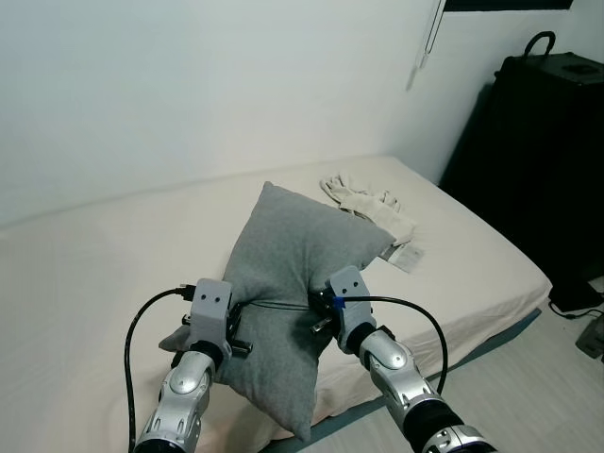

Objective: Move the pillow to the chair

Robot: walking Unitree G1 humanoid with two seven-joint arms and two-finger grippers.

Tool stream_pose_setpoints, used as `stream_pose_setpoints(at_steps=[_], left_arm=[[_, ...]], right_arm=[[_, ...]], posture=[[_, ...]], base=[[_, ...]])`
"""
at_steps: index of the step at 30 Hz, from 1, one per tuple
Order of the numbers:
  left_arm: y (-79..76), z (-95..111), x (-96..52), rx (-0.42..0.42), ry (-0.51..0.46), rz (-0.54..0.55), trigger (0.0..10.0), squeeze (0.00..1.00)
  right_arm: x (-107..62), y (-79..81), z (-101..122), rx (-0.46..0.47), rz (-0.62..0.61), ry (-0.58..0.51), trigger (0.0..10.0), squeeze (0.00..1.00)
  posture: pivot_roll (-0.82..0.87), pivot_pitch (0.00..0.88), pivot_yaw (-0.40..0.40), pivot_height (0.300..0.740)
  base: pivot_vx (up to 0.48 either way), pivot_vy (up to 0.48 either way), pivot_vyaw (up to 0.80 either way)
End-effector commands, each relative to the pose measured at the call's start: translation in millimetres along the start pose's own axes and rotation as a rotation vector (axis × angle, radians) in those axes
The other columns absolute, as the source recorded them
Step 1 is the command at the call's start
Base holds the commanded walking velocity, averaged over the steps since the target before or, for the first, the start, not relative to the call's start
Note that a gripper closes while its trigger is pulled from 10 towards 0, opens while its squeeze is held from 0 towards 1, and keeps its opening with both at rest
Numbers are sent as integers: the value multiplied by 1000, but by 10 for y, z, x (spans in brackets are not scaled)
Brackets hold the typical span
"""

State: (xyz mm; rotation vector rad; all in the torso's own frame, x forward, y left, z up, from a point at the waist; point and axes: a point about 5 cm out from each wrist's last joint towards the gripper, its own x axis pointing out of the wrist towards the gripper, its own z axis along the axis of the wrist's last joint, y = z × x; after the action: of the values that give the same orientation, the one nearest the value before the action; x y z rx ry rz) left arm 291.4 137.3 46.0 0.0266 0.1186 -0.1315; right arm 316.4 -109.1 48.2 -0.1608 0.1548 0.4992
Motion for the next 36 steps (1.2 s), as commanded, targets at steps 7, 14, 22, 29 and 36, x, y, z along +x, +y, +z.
stream_pose_setpoints(at_steps=[7, 14, 22, 29, 36], left_arm=[[326, 136, -6, -19, -62, 154, 10000, 0], [329, 134, -5, -21, -63, 151, 10000, 0], [328, 139, -2, -16, -70, 150, 10000, 0], [321, 149, 0, -15, -76, 148, 10000, 0], [335, 143, -9, -15, -76, 151, 10000, 0]], right_arm=[[-118, -110, -162, 13, -50, 60, 10000, 0], [-119, -102, -167, 13, -49, 60, 10000, 0], [-116, -118, -161, 13, -52, 60, 10000, 0], [-122, -111, -170, 21, -42, 60, 10000, 0], [-114, -94, -166, 22, -36, 59, 10000, 0]], posture=[[-6, 50, -84, 740], [-6, 41, -83, 740], [-7, 34, -83, 740], [-4, 33, -82, 740], [-2, 37, -86, 740]], base=[[0, 0, 0], [0, 0, 0], [0, 0, 0], [0, 0, -487], [0, 0, -800]])
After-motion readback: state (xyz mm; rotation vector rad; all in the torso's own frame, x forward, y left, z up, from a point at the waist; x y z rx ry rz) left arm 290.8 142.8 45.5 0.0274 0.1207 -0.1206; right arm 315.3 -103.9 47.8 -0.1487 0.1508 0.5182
